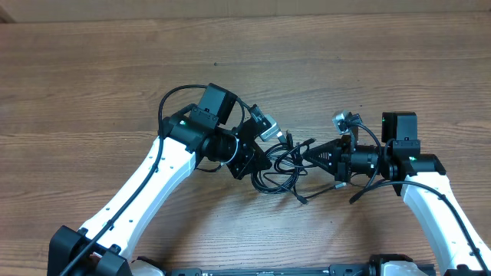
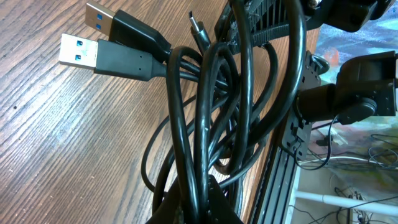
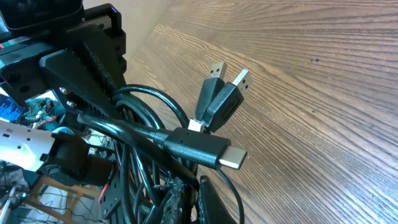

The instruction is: Untangle cables

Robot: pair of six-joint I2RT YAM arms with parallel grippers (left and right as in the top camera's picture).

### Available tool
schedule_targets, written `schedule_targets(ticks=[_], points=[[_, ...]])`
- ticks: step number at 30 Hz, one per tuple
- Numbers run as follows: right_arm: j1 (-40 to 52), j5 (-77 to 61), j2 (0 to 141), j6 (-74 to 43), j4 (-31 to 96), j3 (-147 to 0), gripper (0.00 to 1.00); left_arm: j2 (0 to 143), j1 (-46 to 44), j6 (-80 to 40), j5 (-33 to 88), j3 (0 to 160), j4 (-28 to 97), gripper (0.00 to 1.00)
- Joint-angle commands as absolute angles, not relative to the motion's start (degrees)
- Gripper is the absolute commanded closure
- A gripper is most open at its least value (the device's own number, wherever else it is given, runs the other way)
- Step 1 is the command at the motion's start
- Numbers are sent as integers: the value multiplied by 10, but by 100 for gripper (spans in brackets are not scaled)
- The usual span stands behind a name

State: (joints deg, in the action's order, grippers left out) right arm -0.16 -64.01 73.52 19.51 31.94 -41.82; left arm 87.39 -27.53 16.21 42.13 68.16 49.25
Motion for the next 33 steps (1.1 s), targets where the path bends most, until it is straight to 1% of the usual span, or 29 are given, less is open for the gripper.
schedule_targets(ticks=[1,2,3,7,13,16,20,32,33], points=[[0,-639,737,197,316,-424,87,869,-277,150,440,686,488,96],[0,-639,737,197,316,-424,75,869,-277,150,447,686,488,96],[0,-639,737,197,316,-424,72,869,-277,150,453,686,487,96],[0,-639,737,197,312,-424,71,869,-277,150,464,686,483,96],[0,-639,737,195,301,-424,73,869,-277,149,500,686,479,96],[0,-639,737,195,296,-424,80,869,-277,150,509,686,479,96],[0,-639,737,195,288,-424,96,869,-277,150,508,686,479,96],[0,-641,737,180,285,-424,96,869,-277,150,491,686,477,96],[0,-641,737,178,283,-424,89,869,-277,150,491,686,477,96]])
